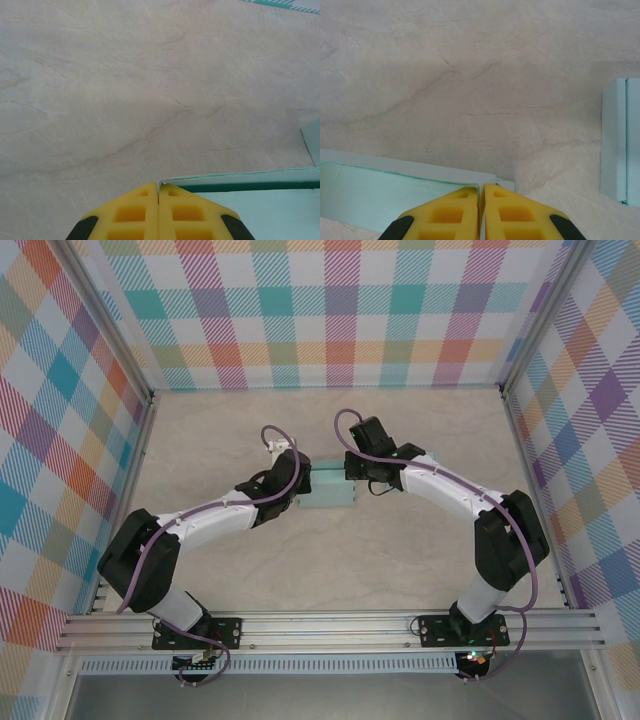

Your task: Fold the paper box

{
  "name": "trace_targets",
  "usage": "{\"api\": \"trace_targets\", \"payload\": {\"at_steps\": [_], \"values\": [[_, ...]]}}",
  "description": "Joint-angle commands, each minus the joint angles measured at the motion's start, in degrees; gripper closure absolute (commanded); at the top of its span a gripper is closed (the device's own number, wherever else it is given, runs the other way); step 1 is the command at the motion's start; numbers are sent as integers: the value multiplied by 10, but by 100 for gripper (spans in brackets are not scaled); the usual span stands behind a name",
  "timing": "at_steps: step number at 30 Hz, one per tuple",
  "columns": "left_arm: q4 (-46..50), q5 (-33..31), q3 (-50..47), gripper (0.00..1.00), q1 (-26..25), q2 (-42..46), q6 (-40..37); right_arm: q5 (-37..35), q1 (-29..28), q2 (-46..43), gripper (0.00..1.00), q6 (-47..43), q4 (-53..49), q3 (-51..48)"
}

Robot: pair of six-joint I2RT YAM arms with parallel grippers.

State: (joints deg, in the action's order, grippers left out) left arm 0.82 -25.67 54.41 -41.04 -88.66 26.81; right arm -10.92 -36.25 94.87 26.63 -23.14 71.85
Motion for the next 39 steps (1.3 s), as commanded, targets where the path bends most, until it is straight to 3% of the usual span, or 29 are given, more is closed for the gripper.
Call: {"api": "trace_targets", "payload": {"at_steps": [1,12,25,39], "values": [[-15,12,-14,100,-28,-15,12,52,-14,1,89,10,32,13],[-27,-27,-28,100,-36,-20,25,46,-18,-22,90,16,67,-64],[-41,-54,-26,100,-36,-16,19,-19,-34,-60,93,-26,114,-121],[-232,-96,1,100,-36,-75,-106,-92,-34,-63,95,-108,311,-175]]}}
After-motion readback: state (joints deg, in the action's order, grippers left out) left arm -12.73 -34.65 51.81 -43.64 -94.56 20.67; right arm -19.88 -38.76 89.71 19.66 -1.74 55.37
